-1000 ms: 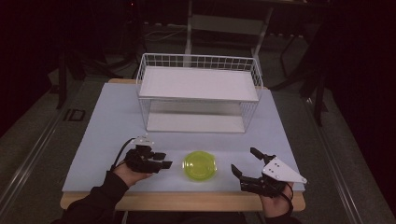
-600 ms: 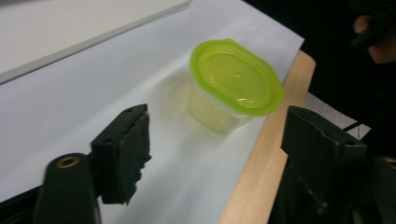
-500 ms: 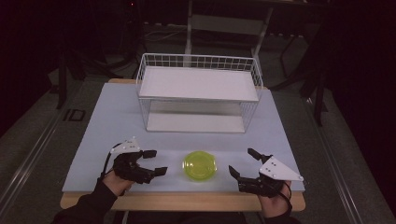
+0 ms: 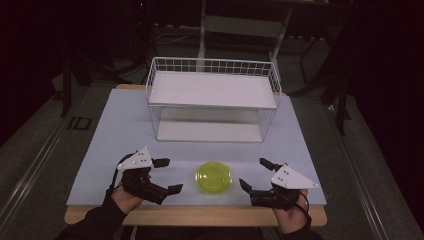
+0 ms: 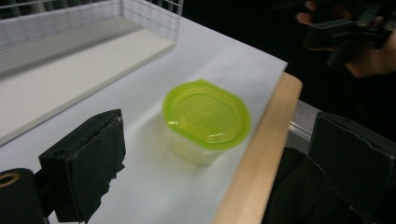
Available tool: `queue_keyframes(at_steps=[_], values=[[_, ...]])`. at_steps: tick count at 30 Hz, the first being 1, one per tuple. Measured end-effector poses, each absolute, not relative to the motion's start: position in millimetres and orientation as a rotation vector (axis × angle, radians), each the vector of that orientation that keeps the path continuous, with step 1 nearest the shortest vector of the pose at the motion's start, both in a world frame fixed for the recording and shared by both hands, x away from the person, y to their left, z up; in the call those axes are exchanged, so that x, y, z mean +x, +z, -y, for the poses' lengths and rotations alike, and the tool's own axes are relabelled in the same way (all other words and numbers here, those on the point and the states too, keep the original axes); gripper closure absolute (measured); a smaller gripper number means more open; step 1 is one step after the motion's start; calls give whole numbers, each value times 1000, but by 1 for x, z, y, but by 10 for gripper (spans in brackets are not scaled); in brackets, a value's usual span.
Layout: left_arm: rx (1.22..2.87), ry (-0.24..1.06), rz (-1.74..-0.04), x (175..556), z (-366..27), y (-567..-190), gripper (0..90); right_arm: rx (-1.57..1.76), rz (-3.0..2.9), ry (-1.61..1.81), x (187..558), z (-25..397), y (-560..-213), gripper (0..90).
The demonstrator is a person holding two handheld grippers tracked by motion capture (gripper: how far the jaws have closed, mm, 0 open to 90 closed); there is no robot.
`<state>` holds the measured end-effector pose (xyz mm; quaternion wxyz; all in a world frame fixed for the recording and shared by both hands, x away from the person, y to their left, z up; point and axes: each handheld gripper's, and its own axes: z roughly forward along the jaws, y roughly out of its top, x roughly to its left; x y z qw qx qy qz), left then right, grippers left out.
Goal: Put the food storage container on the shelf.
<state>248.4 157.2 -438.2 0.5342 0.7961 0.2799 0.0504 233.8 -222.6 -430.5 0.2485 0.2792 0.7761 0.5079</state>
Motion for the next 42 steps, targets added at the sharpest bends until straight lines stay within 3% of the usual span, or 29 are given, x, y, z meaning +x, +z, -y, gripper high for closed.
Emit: queue_keyframes(at_steps=[10,20,24,26,30,33,42], values=[[1941,68,-614,260,-134,-427,48,788,-2209,1363,246,217,-420,128],[1961,27,-678,279,-117,-434,54,951,-2313,1403,270,211,-421,116],[1944,12,-715,286,-115,-440,66,1034,-2344,1401,277,211,-426,154],[1932,-17,-772,292,-115,-446,93,1127,-2377,1400,283,211,-431,239],[1922,-47,-822,296,-115,-451,140,1167,-2388,1383,287,209,-436,262],[1908,-97,-892,299,-114,-460,169,1304,-2460,1372,298,203,-448,409],[1904,-169,-1038,300,-111,-487,263,1447,-2528,1293,308,196,-466,450]])
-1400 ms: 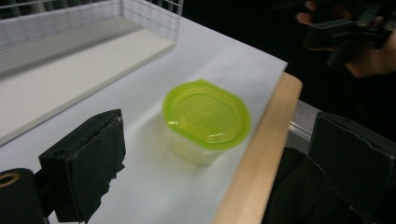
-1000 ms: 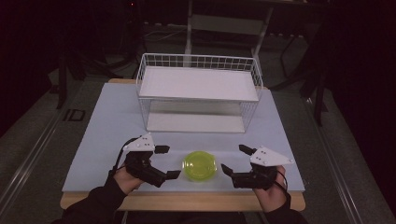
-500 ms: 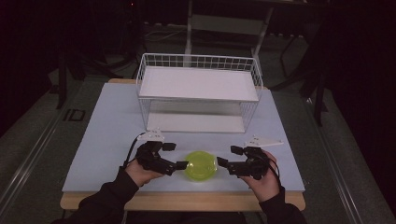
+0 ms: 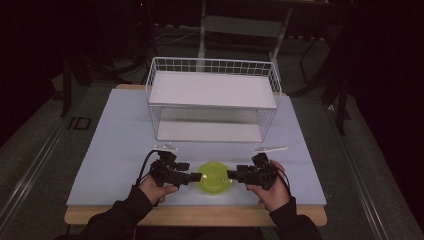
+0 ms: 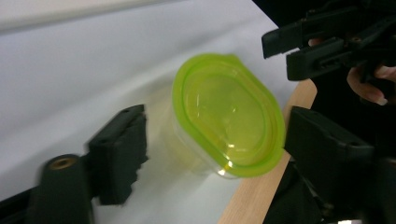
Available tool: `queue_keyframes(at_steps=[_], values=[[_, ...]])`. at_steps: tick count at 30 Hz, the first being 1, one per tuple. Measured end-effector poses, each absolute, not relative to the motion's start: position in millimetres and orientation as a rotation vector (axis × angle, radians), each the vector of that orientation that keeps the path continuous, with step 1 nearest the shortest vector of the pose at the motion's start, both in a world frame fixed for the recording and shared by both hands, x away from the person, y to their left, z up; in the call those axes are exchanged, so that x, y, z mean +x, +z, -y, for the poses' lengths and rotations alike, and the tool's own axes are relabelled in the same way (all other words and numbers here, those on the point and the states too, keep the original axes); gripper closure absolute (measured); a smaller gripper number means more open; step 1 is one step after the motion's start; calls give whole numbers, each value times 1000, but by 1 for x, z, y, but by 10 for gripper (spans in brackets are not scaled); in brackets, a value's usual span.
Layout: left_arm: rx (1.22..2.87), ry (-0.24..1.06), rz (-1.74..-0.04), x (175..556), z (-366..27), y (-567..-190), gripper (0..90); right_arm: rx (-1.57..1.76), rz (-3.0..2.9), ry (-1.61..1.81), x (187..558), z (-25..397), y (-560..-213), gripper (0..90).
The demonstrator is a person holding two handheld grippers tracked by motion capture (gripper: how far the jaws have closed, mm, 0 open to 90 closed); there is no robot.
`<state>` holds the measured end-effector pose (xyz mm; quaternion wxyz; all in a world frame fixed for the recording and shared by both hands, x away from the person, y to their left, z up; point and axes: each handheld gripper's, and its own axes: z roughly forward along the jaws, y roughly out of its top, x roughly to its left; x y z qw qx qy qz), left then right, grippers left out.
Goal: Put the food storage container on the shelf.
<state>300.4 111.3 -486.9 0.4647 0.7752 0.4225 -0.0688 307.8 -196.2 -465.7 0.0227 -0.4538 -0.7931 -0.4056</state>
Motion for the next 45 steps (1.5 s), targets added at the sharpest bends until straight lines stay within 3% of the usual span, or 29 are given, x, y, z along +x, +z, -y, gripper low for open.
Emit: queue_keyframes(at_steps=[1,7,13,14,21,24,28,31,45], values=[[1904,-189,-1047,301,-111,-490,305,-1425,2445,-1242,310,197,-469,450],[1921,-268,-1093,302,-108,-503,361,-1459,2391,-1205,315,198,-477,456],[1909,-298,-1118,302,-107,-507,455,-1455,2374,-1158,316,194,-484,544],[1905,-299,-1119,302,-107,-507,522,-1454,2363,-1143,315,192,-486,579],[1889,-360,-1111,302,-106,-507,627,-1451,2364,-1121,312,187,-487,701],[1896,-353,-1117,299,-103,-508,634,-1451,2366,-1128,310,186,-487,715],[1864,-372,-1148,299,-107,-505,758,-1445,2335,-1144,307,186,-485,766],[1865,-331,-1157,298,-108,-503,802,-1434,2384,-1165,302,182,-479,804],[1783,-215,-1088,292,-117,-461,817,-1395,2404,-1331,300,182,-444,807]])
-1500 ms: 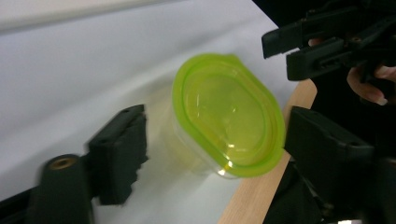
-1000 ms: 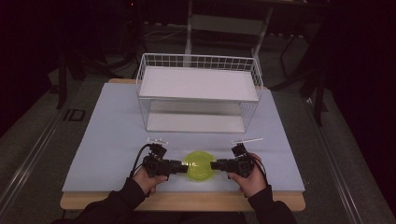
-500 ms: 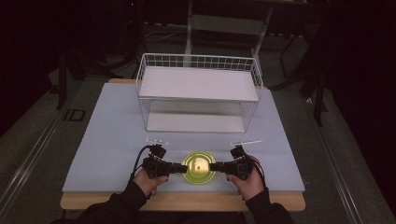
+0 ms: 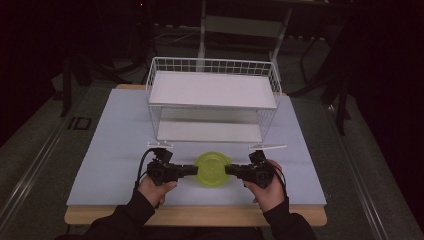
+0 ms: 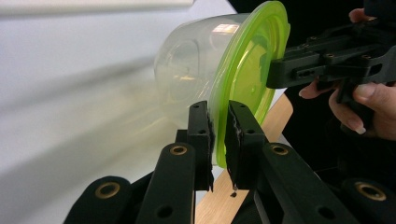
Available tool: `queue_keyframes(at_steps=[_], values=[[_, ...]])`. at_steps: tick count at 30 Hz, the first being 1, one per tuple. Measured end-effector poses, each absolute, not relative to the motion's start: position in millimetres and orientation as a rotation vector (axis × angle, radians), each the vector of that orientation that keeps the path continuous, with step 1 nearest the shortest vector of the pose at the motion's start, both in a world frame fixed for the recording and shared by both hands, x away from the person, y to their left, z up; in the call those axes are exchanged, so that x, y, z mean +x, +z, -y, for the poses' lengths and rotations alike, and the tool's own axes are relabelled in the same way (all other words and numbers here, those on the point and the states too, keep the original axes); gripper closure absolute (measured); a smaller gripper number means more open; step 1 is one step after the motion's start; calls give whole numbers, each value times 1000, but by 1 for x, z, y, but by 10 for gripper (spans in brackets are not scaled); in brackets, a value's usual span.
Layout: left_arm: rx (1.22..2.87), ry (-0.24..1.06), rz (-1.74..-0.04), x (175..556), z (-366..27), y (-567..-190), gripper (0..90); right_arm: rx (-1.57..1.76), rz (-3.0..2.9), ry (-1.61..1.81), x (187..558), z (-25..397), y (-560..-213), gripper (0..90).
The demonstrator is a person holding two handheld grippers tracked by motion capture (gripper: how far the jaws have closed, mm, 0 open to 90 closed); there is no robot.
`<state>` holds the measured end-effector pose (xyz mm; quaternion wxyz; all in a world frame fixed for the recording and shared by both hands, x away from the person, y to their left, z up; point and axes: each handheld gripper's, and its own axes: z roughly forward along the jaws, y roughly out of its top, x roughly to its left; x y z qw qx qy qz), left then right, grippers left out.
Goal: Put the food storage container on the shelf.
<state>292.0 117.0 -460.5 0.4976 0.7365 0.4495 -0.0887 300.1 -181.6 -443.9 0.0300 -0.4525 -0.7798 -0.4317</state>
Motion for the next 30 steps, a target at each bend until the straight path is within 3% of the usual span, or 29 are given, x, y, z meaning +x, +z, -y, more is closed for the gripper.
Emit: queue_keyframes(at_steps=[10,30], values=[[1749,-152,-1057,297,-123,-430,823,-1384,2416,-1413,302,177,-418,807],[1667,-57,-1017,326,-126,-342,822,-1366,2411,-1585,331,174,-324,809]])
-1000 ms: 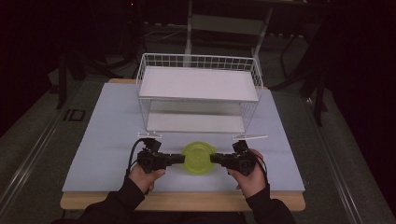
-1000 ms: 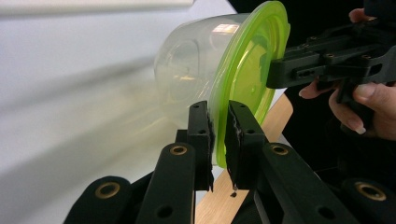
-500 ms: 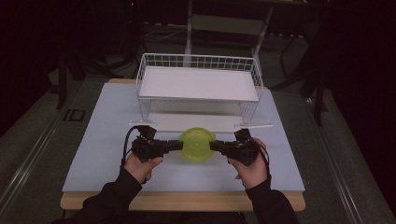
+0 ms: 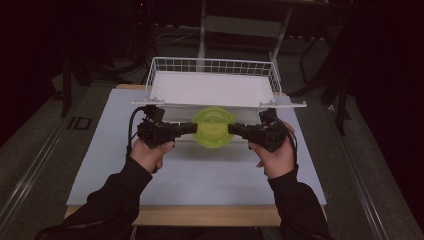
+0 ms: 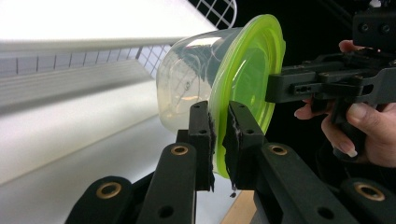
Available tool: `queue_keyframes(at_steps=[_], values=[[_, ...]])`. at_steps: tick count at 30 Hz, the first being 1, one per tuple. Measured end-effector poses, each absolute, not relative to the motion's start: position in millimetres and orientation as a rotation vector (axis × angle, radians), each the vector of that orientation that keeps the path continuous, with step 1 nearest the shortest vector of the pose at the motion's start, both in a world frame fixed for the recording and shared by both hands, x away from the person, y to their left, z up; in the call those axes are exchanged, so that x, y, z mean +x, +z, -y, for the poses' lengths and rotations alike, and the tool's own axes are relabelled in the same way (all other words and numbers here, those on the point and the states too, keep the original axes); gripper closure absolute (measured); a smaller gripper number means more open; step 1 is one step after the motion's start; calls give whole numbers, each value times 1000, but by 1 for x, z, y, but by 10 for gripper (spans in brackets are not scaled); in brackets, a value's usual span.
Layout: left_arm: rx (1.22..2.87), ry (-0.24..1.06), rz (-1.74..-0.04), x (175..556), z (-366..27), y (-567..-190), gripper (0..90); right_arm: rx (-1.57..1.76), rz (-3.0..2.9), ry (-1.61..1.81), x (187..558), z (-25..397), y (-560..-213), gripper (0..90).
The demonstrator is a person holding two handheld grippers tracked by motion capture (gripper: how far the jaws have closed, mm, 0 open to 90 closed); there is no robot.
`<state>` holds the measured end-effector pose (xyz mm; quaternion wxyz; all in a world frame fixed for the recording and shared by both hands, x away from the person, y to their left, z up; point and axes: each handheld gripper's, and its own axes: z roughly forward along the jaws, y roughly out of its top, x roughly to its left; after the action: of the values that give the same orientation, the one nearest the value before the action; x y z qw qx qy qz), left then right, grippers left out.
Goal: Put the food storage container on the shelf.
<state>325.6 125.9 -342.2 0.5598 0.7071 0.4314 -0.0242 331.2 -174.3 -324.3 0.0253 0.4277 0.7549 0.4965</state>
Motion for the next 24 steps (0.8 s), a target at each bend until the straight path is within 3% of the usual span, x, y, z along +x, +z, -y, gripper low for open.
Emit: queue_keyframes(at_steps=[24], values=[[1608,-25,-1076,383,-123,-287,817,1403,-2294,1518,391,170,-264,809]])
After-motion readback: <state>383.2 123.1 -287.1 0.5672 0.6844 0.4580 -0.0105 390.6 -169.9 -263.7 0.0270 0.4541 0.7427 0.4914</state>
